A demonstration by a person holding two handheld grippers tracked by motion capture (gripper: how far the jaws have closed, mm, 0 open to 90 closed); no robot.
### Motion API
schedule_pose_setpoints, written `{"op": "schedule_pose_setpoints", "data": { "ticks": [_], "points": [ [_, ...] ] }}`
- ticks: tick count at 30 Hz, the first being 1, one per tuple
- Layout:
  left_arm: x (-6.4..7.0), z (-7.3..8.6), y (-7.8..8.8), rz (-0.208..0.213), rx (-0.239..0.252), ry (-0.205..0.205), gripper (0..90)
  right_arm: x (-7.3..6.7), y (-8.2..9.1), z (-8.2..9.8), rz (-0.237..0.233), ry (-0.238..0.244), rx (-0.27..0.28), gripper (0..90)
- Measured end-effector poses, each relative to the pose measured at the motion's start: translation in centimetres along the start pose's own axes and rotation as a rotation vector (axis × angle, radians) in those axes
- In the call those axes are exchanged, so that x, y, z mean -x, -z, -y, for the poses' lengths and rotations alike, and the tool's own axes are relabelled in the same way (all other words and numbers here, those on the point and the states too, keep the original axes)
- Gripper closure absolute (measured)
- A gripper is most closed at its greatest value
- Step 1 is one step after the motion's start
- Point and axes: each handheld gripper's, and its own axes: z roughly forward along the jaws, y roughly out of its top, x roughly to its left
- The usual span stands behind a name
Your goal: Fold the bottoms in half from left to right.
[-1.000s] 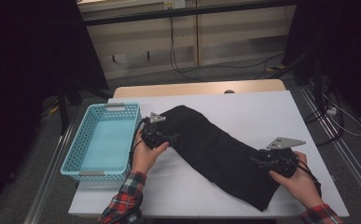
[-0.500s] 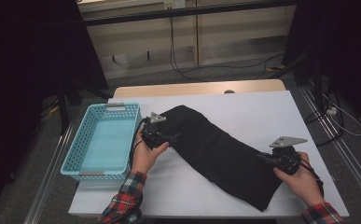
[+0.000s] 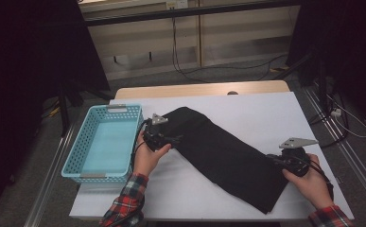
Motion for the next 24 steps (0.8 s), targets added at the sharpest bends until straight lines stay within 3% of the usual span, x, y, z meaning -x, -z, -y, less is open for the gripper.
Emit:
{"op": "schedule_pose_setpoints", "data": {
  "ticks": [2, 7, 13, 15, 18, 20, 24],
  "points": [
    [0.1, 0.0, -0.1, 0.004, 0.003, 0.009, 12.0, 0.1, 0.0, 0.1, 0.012, 0.006, -0.008, 80.3],
    [0.1, 0.0, 0.0, 0.001, -0.007, -0.008, 12.0, 0.6, 0.3, 0.2, 0.037, -0.03, 0.007, 64.7],
    [0.2, 0.0, 0.0, 0.006, 0.003, 0.006, 12.0, 0.8, -0.1, 1.0, 0.042, -0.057, -0.029, 57.9],
    [0.0, -0.1, 0.0, 0.005, 0.001, 0.004, 11.9, 1.0, -0.1, 1.1, 0.037, -0.069, -0.021, 62.7],
    [-0.1, -0.1, 0.1, 0.003, 0.0, 0.004, 11.6, 1.2, 0.0, 1.3, 0.031, -0.079, -0.013, 77.5],
    [-0.1, 0.0, 0.1, 0.002, 0.012, 0.02, 11.5, 1.2, -0.1, 1.4, 0.0, -0.093, -0.006, 87.2],
    [-0.2, -0.1, 0.2, -0.005, 0.016, 0.017, 11.4, 0.7, 0.0, 1.2, -0.016, -0.071, -0.015, 88.2]
  ]
}}
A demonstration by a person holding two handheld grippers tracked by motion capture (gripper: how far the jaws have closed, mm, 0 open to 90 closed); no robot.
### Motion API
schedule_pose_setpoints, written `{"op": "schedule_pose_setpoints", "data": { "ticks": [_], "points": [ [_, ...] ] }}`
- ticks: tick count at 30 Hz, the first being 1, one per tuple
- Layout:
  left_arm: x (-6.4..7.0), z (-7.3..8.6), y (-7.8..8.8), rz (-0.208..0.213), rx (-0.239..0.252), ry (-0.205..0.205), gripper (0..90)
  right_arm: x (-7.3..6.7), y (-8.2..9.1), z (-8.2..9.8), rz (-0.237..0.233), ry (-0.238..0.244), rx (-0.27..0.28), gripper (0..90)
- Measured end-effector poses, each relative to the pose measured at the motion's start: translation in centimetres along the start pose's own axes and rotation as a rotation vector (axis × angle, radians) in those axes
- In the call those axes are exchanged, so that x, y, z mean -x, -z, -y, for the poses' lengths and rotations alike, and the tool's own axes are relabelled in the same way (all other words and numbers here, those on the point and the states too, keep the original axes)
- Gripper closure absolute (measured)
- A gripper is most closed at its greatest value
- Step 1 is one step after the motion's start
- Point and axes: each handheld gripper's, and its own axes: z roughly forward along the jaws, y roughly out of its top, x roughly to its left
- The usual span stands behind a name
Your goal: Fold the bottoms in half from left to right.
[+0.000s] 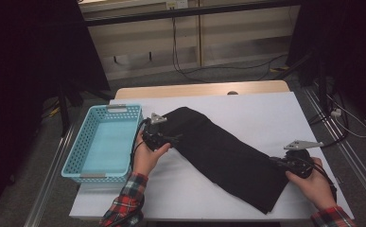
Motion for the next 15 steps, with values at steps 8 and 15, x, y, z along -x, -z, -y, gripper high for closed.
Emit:
{"op": "schedule_pose_setpoints", "data": {
  "ticks": [8, 15],
  "points": [
    [0.0, -0.1, -0.2, 0.008, 0.0, 0.007, 11.4, 0.7, 1.2, -0.1, -0.004, -0.005, -0.01, 88.9],
    [-0.1, -0.1, -0.2, 0.003, 0.002, 0.011, 11.4, 2.5, 2.7, 0.5, 0.04, -0.045, 0.008, 89.0]
  ]
}}
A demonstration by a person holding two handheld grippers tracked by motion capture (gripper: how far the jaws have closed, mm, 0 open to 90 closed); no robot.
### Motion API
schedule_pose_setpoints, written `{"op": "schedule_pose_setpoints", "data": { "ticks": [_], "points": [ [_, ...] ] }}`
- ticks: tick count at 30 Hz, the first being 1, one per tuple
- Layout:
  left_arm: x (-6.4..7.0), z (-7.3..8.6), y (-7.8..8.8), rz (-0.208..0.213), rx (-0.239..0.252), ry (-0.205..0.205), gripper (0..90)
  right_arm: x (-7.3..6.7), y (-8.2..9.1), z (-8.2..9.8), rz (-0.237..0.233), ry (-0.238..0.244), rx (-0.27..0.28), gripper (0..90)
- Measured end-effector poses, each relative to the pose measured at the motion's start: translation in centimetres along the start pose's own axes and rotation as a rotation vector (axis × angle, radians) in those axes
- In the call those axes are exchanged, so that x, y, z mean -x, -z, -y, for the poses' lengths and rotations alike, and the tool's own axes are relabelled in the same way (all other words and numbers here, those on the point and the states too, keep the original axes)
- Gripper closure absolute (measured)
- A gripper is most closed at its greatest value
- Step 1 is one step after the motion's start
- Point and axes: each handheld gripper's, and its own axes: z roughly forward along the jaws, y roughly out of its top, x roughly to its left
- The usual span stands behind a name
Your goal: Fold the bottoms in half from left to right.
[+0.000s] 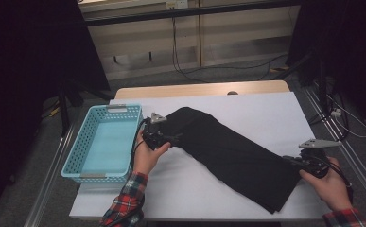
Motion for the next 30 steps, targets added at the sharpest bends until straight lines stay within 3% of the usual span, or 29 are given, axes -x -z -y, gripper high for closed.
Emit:
{"op": "schedule_pose_setpoints", "data": {
  "ticks": [6, 9, 13, 16, 19, 23, 27, 30],
  "points": [
    [-0.1, 0.0, 0.0, -0.003, -0.003, 0.003, 11.4, 0.3, 0.2, -0.1, 0.024, 0.016, 0.018, 85.6],
    [0.0, 0.0, 0.0, -0.001, 0.0, 0.001, 11.4, -0.5, -0.2, -0.4, 0.022, 0.029, 0.029, 64.5],
    [0.1, 0.0, 0.1, 0.002, 0.0, -0.002, 11.4, -2.4, -0.3, -1.3, -0.016, 0.06, 0.068, 50.8],
    [0.2, 0.0, -0.1, 0.006, -0.006, -0.005, 11.4, -4.3, -0.6, -1.9, -0.073, 0.087, 0.08, 50.2],
    [0.2, 0.1, -0.1, 0.01, -0.016, -0.014, 11.4, -7.1, -1.6, -2.1, -0.15, 0.146, 0.051, 50.7],
    [0.3, 0.1, 0.0, 0.01, -0.007, -0.006, 11.4, -9.8, -2.9, -2.1, -0.228, 0.189, 0.029, 57.4],
    [0.2, 0.2, 0.0, 0.006, -0.015, -0.008, 11.4, -11.3, -3.6, -2.4, -0.267, 0.222, 0.017, 66.5],
    [0.1, 0.3, 0.0, 0.005, -0.023, -0.007, 11.4, -12.1, -3.9, -2.4, -0.286, 0.24, 0.02, 67.5]
  ]
}}
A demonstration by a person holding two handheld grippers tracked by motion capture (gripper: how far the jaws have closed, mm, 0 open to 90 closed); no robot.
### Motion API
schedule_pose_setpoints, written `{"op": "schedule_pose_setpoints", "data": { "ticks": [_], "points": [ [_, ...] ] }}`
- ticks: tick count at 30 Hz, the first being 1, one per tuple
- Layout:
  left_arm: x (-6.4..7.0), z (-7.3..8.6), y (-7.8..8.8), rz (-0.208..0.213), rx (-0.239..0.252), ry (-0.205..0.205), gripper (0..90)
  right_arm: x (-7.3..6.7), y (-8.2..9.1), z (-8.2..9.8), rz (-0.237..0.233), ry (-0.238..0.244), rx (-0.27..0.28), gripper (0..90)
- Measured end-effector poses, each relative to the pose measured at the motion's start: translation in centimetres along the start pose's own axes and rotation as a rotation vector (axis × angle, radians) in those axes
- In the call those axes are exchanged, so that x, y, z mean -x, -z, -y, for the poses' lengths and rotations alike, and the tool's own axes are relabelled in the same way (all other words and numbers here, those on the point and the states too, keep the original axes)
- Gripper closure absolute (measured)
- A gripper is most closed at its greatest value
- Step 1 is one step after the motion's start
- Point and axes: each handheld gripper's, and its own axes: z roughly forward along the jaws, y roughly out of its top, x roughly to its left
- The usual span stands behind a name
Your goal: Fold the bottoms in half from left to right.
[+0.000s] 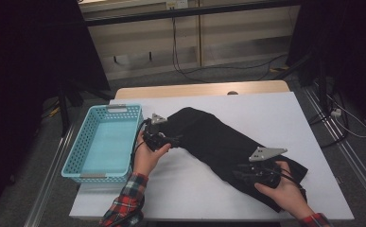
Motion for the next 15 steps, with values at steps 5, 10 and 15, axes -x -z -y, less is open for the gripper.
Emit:
{"op": "schedule_pose_setpoints", "data": {
  "ticks": [5, 10, 15],
  "points": [
    [-0.1, 0.0, 0.0, -0.006, 0.01, 0.011, 11.4, -1.5, -0.7, -0.1, -0.057, 0.045, -0.03, 62.0],
    [0.0, 0.0, 0.0, 0.0, 0.008, 0.012, 11.4, -2.4, -1.8, 0.3, -0.03, 0.11, -0.072, 57.6],
    [0.0, 0.1, -0.1, 0.0, 0.011, 0.015, 11.4, -2.5, -2.1, 0.8, 0.006, 0.17, -0.059, 64.5]
  ]
}}
